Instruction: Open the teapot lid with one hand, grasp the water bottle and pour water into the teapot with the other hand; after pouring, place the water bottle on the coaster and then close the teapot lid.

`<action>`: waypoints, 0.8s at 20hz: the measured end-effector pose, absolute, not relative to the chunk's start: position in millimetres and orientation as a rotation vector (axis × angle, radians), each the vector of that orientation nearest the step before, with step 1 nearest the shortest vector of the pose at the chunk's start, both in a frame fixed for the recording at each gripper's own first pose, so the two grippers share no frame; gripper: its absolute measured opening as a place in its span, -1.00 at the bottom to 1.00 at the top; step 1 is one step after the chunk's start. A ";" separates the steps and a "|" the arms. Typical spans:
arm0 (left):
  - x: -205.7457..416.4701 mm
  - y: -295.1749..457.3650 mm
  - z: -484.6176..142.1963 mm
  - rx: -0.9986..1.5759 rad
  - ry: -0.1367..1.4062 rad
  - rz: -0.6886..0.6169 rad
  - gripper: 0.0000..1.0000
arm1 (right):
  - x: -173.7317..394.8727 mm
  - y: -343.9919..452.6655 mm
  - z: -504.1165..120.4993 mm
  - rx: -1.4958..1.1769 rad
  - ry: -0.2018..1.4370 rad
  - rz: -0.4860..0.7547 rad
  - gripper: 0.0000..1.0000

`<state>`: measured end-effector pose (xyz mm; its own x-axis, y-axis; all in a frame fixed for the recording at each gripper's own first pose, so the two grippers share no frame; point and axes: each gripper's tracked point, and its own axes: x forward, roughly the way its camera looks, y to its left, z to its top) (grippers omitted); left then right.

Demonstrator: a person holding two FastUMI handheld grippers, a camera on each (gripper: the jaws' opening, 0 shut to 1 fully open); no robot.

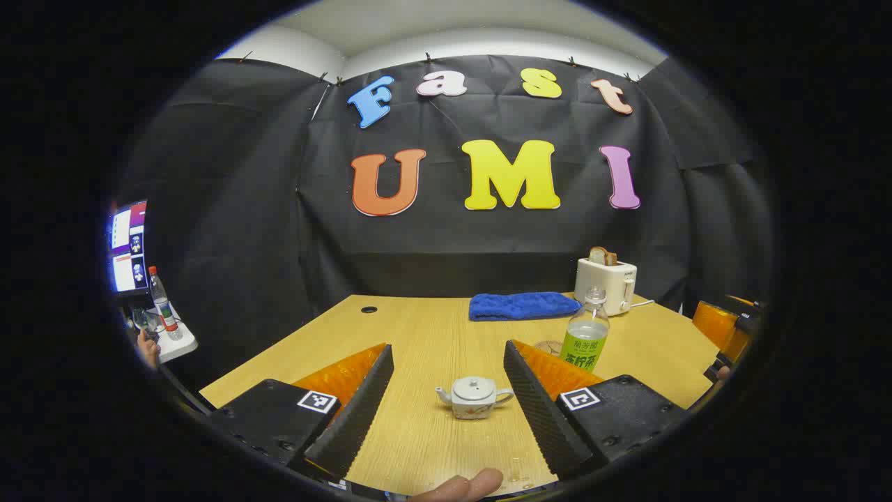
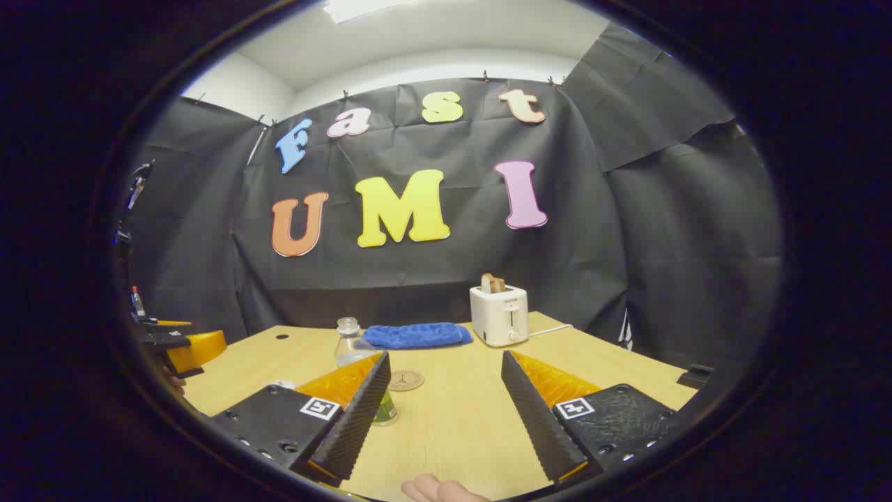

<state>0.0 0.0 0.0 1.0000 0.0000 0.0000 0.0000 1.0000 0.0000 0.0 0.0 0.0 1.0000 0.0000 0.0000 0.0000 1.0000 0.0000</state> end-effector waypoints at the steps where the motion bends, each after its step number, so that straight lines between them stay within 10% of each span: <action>1: 0.8 1.1 -3.3 -0.002 0.013 0.000 0.99 | -0.6 -0.5 -0.7 0.000 0.006 -0.004 0.92; 16: 15.0 7.9 -21.0 -0.035 0.054 -0.003 1.00 | -14.3 -4.7 -7.5 -0.070 0.018 0.043 0.94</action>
<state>15.0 7.9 -21.0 0.9986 -0.0038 -0.0534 0.0019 0.9994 -0.0350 -14.3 -4.7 -7.5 0.9989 0.0425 -0.0190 -0.0438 0.9966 -0.0697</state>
